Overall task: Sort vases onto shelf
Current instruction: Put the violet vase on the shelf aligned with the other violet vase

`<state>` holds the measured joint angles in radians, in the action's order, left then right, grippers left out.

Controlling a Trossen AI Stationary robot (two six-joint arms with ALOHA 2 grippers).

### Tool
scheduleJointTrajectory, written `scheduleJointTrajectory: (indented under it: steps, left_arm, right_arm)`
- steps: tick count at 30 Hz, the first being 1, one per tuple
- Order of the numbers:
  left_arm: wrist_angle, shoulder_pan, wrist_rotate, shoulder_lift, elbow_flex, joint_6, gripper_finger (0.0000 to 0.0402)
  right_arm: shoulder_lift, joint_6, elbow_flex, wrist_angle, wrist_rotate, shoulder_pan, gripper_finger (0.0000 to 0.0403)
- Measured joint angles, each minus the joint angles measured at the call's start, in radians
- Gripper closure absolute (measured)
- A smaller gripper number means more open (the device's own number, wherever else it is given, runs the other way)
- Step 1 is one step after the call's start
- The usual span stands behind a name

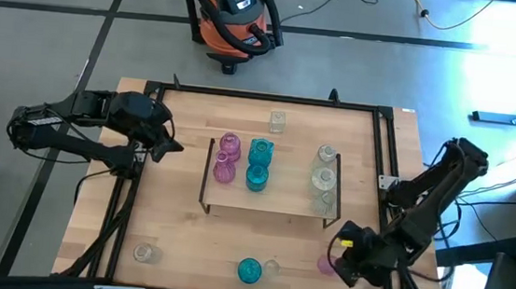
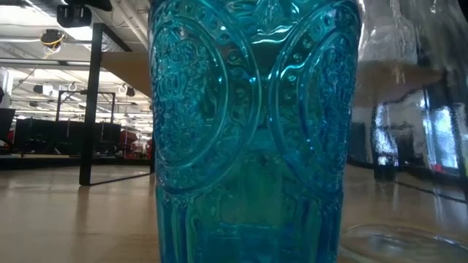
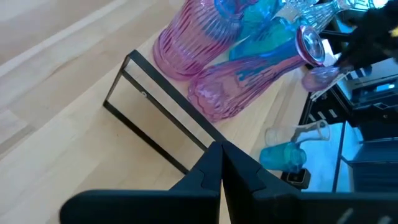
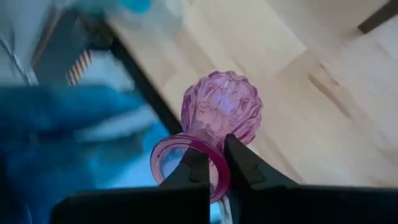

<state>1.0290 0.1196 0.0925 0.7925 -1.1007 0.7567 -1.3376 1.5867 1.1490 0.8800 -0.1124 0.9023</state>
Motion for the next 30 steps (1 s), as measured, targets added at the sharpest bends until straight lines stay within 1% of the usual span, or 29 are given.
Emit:
scheduleJointTrajectory:
  steps: [3,5,7,10,12,15,17,19,22,26,30]
  left_arm:
    - [-0.005,0.000,0.000,0.000,0.000,0.001,0.0401]
    - [-0.035,0.000,0.002,0.006,0.000,0.013,0.0401]
    - [-0.084,0.000,0.021,0.015,0.000,0.027,0.0401]
    - [-0.170,0.000,0.084,0.034,0.000,0.020,0.0401]
    - [-0.221,-0.002,0.120,0.046,0.000,-0.001,0.0401]
    - [-0.281,-0.015,0.164,0.056,-0.001,-0.025,0.0401]
    - [-0.295,-0.032,0.172,0.061,-0.024,-0.039,0.0401]
    - [-0.289,-0.052,0.159,0.077,-0.074,-0.078,0.0402]
    - [-0.267,-0.081,0.118,0.113,-0.183,-0.160,0.0402]
    - [-0.224,-0.087,0.075,0.185,-0.346,-0.242,0.0402]
    - [-0.219,-0.086,0.073,0.284,-0.501,-0.345,0.0402]
  right_arm:
    - [-0.002,-0.158,0.125,0.125,0.091,-0.046,0.0398]
    - [-0.002,-0.247,0.218,0.213,0.118,-0.091,0.0398]
    - [-0.002,-0.342,0.309,0.315,0.118,-0.154,0.0399]
    - [-0.002,-0.479,0.428,0.419,0.099,-0.274,0.0399]
    - [-0.002,-0.574,0.487,0.457,0.093,-0.362,0.0399]
    - [-0.016,-0.701,0.570,0.454,0.094,-0.485,0.0400]
    - [-0.042,-0.789,0.628,0.457,0.103,-0.552,0.0400]
    - [-0.083,-0.877,0.691,0.457,0.124,-0.610,0.0401]
    - [-0.151,-0.985,0.781,0.472,0.165,-0.676,0.0401]
    - [-0.234,-1.088,0.879,0.496,0.225,-0.731,0.0401]
    - [-0.285,-1.155,0.949,0.473,0.275,-0.782,0.0401]
